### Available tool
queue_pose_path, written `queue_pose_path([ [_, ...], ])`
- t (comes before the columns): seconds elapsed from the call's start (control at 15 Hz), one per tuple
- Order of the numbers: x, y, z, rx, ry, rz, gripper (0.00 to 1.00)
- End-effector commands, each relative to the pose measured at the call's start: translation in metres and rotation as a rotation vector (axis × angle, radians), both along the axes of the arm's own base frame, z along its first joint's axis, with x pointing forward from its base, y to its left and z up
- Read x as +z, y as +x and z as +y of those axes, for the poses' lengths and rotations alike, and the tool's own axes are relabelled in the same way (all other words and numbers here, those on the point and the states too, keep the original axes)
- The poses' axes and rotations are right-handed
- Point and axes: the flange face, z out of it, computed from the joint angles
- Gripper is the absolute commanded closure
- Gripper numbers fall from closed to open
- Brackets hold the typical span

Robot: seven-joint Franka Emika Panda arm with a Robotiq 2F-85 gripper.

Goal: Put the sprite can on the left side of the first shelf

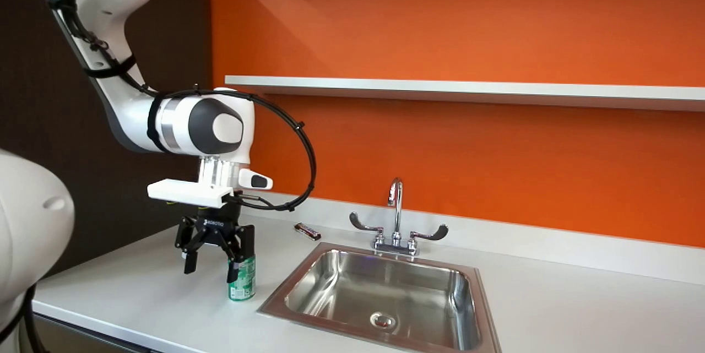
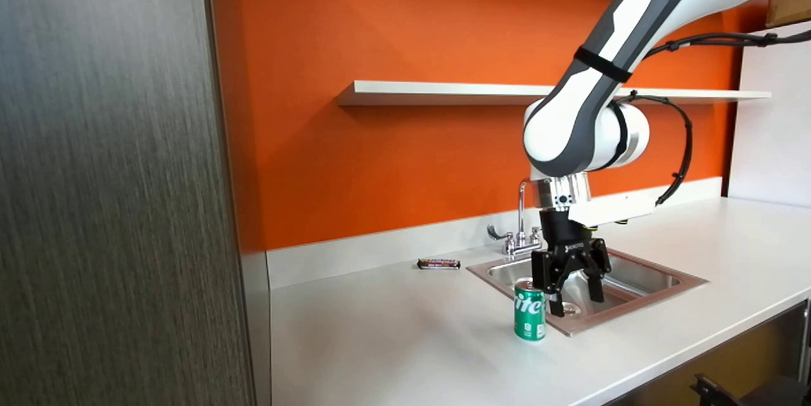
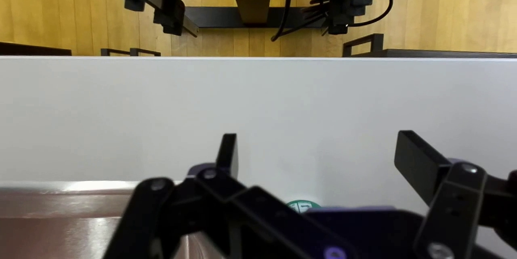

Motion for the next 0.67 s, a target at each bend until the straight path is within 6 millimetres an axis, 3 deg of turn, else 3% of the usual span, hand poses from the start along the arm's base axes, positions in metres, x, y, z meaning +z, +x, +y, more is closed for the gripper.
queue_pose_path([
  [0.0,-0.006,0.002,0.010,0.028,0.022,-0.006,0.00],
  [0.6,-0.022,0.002,0.019,0.037,0.011,0.002,0.00],
])
